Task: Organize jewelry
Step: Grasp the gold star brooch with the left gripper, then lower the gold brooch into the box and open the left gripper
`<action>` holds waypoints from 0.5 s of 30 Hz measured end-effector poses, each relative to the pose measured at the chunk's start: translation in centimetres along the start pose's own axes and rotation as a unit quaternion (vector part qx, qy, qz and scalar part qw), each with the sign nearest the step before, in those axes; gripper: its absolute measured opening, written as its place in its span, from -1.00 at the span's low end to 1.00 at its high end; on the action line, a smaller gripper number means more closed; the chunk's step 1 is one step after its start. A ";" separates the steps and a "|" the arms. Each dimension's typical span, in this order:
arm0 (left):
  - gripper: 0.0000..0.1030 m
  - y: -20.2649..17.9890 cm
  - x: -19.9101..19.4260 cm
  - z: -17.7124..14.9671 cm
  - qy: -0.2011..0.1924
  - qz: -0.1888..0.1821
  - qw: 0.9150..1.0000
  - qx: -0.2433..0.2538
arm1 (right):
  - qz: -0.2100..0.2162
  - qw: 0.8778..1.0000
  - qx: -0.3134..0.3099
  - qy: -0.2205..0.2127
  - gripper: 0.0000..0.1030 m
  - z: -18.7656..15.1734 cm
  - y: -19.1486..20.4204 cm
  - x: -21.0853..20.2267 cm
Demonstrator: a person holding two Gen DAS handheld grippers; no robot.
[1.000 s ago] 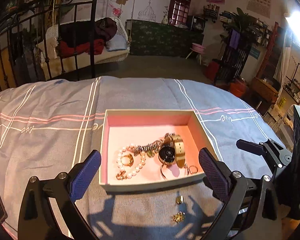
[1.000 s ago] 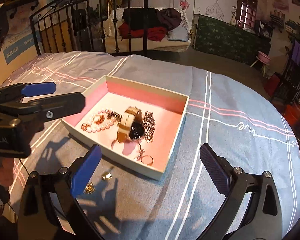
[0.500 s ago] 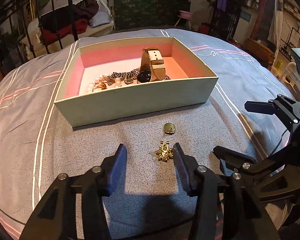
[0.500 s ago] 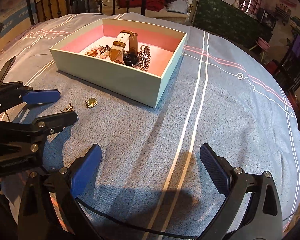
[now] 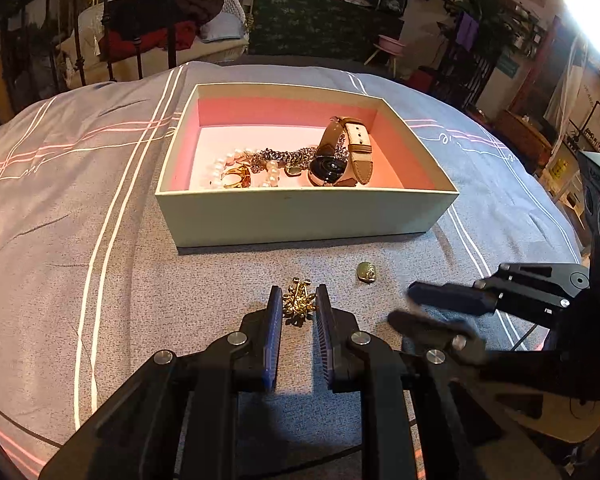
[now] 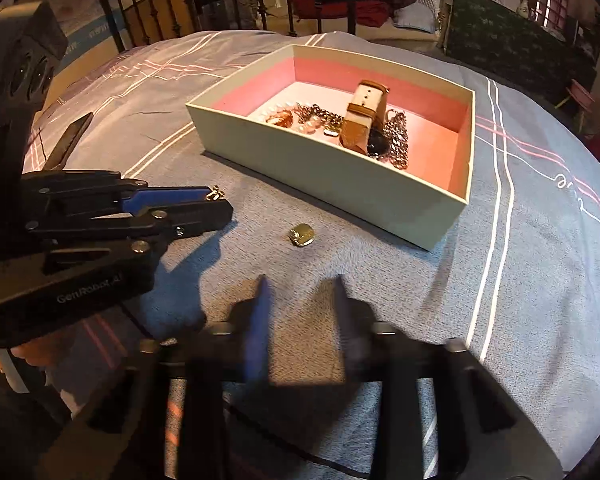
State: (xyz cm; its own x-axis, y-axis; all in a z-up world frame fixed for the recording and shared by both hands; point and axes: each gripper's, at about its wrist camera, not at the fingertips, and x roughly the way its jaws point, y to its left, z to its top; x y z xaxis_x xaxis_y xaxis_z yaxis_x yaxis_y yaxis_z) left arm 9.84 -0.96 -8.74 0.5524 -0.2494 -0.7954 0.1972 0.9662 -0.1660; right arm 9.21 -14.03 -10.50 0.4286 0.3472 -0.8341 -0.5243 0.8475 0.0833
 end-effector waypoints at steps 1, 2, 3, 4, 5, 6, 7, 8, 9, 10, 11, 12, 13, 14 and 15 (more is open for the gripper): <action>-0.68 -0.2 -0.2 0.2 -0.002 0.000 1.000 0.002 | 0.003 1.000 -0.002 -0.003 -0.92 0.1 0.2 -0.1; -0.68 -0.4 -0.4 0.4 -0.005 -0.002 1.000 0.005 | 0.004 1.000 -0.004 -0.011 -0.95 0.3 0.4 -0.4; -0.68 -0.5 -0.7 0.6 -0.009 -0.003 1.000 0.008 | 0.003 1.000 -0.002 -0.020 -0.95 0.5 0.5 -0.7; -0.68 -0.8 -1.1 1.0 -0.015 -0.003 1.000 0.013 | 0.006 1.000 0.000 -0.027 -0.95 0.8 0.6 -1.0; -0.68 -1.0 -1.4 1.4 -0.021 -0.003 1.000 0.017 | 0.006 1.000 -0.001 -0.031 -0.95 1.2 0.6 -1.2; -0.68 -1.2 -1.7 2.0 -0.028 -0.002 0.999 0.021 | 0.000 0.999 -0.004 -0.036 -0.95 1.6 0.6 -1.5; -0.68 -1.5 -2.0 2.7 -0.036 0.000 0.999 0.025 | -0.005 0.999 -0.007 -0.041 -0.95 2.1 0.6 -1.6; -0.68 -1.6 -2.3 3.3 -0.043 0.002 0.999 0.029 | -0.008 0.999 -0.007 -0.047 -0.95 2.6 0.5 -1.9; -0.68 -1.8 -2.5 4.0 -0.051 0.005 0.998 0.033 | -0.012 0.998 -0.007 -0.055 -0.95 3.2 0.4 -2.2; -0.68 -1.9 -2.8 4.8 -0.060 0.009 0.997 0.035 | -0.015 0.998 -0.007 -0.063 -0.95 3.8 0.3 -2.6; -0.68 -1.9 -3.0 5.6 -0.068 0.013 0.997 0.037 | -0.019 0.997 -0.007 -0.072 -0.95 4.4 0.1 -2.9; -0.68 -1.9 -3.0 6.4 -0.074 0.016 0.996 0.038 | -0.026 0.996 -0.007 -0.081 -0.95 5.0 0.0 -3.3; -0.68 -1.9 -3.1 7.2 -0.079 0.020 0.996 0.038 | -0.031 0.996 -0.007 -0.088 -0.95 5.7 -0.2 -3.5; -0.68 -1.8 -3.1 8.0 -0.083 0.023 0.996 0.037 | -0.034 0.995 -0.005 -0.092 -0.95 6.3 -0.4 -3.7; -0.68 -1.7 -3.0 8.6 -0.086 0.025 0.995 0.036 | -0.040 0.994 -0.002 -0.100 -0.95 6.9 -0.6 -4.0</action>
State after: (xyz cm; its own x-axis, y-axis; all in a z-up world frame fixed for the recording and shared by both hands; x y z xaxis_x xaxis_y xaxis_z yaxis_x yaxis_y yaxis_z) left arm 14.81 -2.44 -1.04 0.6919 -0.2144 -0.6894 0.2195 0.9722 -0.0821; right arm 12.92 -13.19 -3.50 0.6067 0.3526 -0.7124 -0.4858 0.8739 0.0188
